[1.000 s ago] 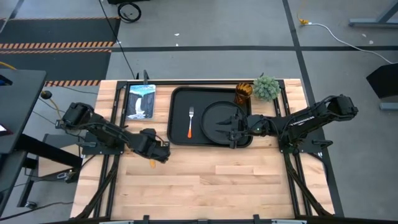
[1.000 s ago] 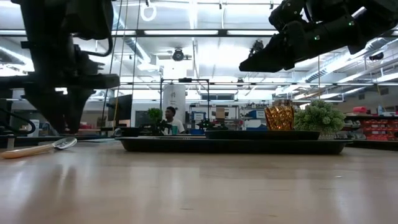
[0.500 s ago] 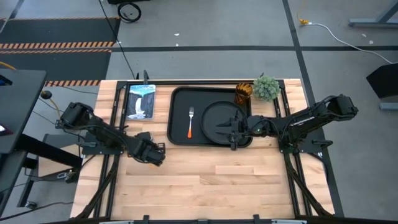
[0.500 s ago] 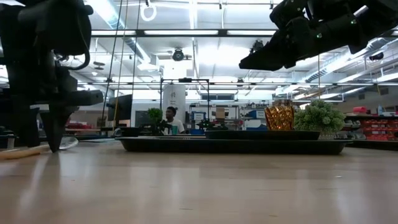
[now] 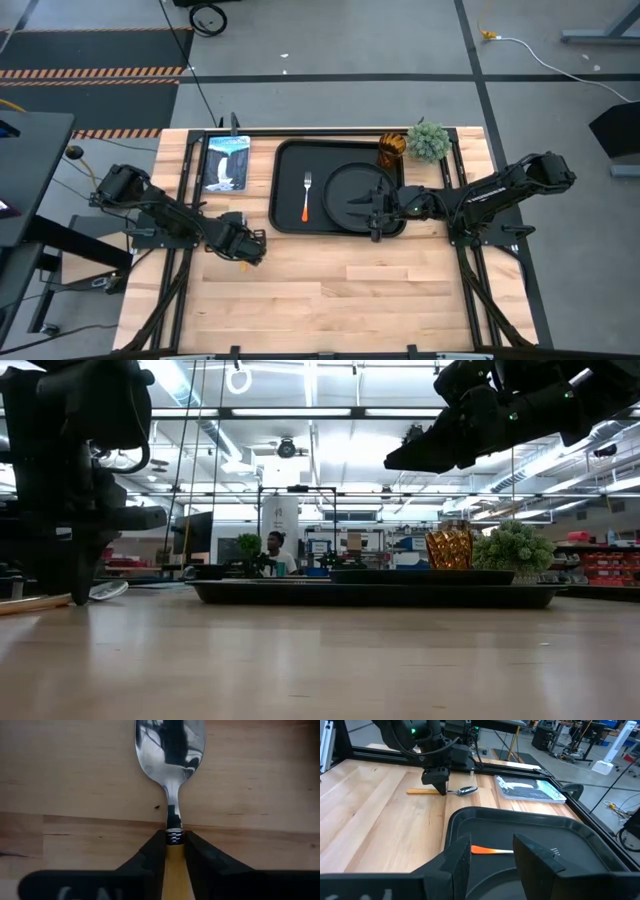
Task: Pick and place plate/cup/fork/spoon on tray
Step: Put the spoon on the tray to the left of the fork
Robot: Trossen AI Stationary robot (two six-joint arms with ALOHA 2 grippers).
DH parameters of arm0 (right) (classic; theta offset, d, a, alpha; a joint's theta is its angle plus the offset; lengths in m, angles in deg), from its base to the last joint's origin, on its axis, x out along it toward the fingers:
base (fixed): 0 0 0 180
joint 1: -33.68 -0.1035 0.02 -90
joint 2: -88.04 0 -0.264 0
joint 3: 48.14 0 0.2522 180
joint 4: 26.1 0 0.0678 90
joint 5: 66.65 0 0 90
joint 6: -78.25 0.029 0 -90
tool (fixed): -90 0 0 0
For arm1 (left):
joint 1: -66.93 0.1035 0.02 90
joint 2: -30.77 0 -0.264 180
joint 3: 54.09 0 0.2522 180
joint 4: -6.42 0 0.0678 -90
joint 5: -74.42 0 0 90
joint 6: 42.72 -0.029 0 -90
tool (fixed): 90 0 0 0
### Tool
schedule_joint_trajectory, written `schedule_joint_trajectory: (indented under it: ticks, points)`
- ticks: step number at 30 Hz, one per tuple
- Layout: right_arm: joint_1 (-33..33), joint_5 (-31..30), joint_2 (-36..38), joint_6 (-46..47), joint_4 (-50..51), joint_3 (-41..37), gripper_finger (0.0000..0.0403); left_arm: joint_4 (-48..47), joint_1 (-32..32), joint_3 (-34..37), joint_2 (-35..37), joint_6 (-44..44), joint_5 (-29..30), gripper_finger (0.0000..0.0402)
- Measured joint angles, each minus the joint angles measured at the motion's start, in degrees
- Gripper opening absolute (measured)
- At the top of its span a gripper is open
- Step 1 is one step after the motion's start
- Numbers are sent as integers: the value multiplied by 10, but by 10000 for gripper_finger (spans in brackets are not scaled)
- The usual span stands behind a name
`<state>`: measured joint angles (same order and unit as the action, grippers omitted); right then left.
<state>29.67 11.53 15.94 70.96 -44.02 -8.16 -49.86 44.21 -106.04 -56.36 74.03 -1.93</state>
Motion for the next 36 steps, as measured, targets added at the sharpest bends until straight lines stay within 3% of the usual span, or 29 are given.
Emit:
schedule_joint_trajectory:
  ticks: [3,12,22,28,36]
  points:
    - [0,0,0,0,0,0,153,0,0,0,0,-2,-2,52]
    - [0,0,0,2,0,0,153,-4,0,4,34,-16,7,68]
    - [0,0,0,0,-9,0,153,-50,19,-43,57,-42,86,60]
    - [0,0,0,-3,-15,0,153,-66,89,-88,58,-132,135,61]
    - [-1,15,0,-3,-19,0,153,45,219,-113,57,-333,142,61]
